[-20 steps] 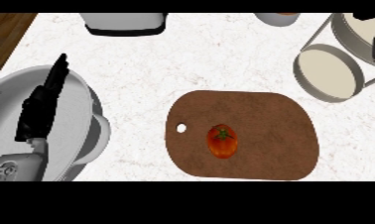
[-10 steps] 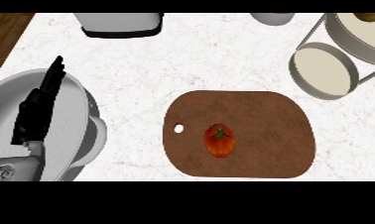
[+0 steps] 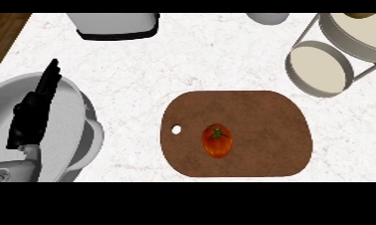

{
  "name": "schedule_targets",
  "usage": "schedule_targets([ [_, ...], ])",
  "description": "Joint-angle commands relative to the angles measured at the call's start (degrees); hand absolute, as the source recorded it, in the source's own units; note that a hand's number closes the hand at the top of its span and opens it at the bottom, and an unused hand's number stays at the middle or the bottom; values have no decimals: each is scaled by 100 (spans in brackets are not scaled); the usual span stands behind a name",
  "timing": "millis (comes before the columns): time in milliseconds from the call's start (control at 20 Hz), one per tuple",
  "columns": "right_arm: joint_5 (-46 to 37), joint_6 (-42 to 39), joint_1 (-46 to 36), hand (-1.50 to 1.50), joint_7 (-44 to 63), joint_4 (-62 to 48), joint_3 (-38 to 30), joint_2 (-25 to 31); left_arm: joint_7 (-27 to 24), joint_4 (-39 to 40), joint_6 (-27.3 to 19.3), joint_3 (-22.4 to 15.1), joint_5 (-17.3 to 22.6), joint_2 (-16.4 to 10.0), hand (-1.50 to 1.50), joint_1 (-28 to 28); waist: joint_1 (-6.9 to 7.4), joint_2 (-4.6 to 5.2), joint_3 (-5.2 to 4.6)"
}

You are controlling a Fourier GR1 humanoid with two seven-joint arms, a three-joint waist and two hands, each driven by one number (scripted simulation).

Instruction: Pick the squash from the cutting board and place it in the tiered basket

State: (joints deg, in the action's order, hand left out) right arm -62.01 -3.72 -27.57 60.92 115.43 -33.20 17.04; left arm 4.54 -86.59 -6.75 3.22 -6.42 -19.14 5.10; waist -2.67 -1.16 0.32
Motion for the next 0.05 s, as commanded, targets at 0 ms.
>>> schedule_targets([
  [0,458,-604,1001,-150,453,1829,-310,-516,64,-106,40,-37,-21,28,0,-153,22,33,-31],
])
